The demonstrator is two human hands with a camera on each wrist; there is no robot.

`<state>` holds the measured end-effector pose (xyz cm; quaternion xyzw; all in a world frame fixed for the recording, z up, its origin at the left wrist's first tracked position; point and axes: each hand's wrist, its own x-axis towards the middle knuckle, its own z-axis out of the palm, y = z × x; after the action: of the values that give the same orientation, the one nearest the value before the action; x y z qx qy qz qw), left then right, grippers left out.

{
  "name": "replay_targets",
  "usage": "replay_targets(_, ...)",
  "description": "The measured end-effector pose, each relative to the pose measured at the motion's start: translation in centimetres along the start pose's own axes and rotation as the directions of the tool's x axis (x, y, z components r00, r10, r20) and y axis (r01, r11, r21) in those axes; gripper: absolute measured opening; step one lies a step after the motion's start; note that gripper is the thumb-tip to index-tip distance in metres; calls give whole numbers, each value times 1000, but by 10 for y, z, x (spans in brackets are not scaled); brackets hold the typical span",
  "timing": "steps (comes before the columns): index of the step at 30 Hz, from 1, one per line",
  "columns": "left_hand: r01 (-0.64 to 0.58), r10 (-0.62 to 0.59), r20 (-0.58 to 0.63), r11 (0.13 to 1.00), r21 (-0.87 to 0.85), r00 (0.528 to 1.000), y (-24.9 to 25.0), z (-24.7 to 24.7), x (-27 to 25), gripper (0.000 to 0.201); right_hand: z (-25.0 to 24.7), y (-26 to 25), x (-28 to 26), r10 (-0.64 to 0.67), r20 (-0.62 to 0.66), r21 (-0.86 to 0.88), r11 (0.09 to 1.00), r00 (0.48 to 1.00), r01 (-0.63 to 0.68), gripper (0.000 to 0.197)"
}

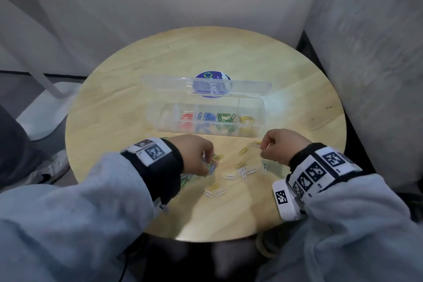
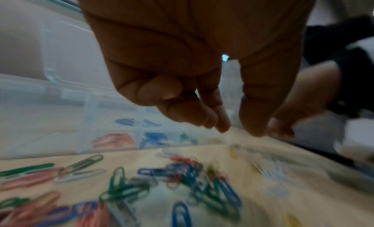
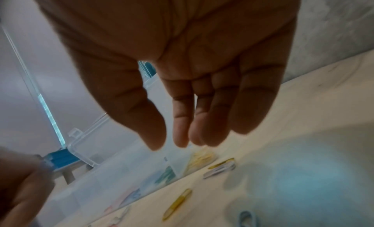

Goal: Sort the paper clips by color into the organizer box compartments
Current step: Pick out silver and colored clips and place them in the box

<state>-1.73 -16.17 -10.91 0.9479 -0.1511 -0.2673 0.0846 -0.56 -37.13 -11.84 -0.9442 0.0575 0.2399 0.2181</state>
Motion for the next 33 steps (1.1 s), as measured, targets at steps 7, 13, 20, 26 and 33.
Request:
replay_targets(7, 52, -91, 152, 969, 241, 984, 17, 27, 0, 16, 10, 8, -1, 154, 67, -229, 964, 986, -135, 19)
replay_targets(13, 93, -121, 128, 975, 202, 984, 28, 36, 1, 30, 24, -3, 7, 142, 116, -341, 935, 983, -95, 24)
replay_targets(20, 88, -97, 56, 986, 139, 994, 33, 45, 4, 27, 37, -12, 14, 52, 182, -414, 910, 982, 29, 27)
replay_targets(26, -19, 19, -22, 999, -25, 1000, 25, 53, 5, 26, 42, -19, 15, 5, 233, -460, 882, 972, 106, 13)
replay_targets(33, 62, -63, -38, 998, -8, 997, 18, 49, -1, 38, 40, -17, 13, -13, 242, -452, 883, 970, 124, 21)
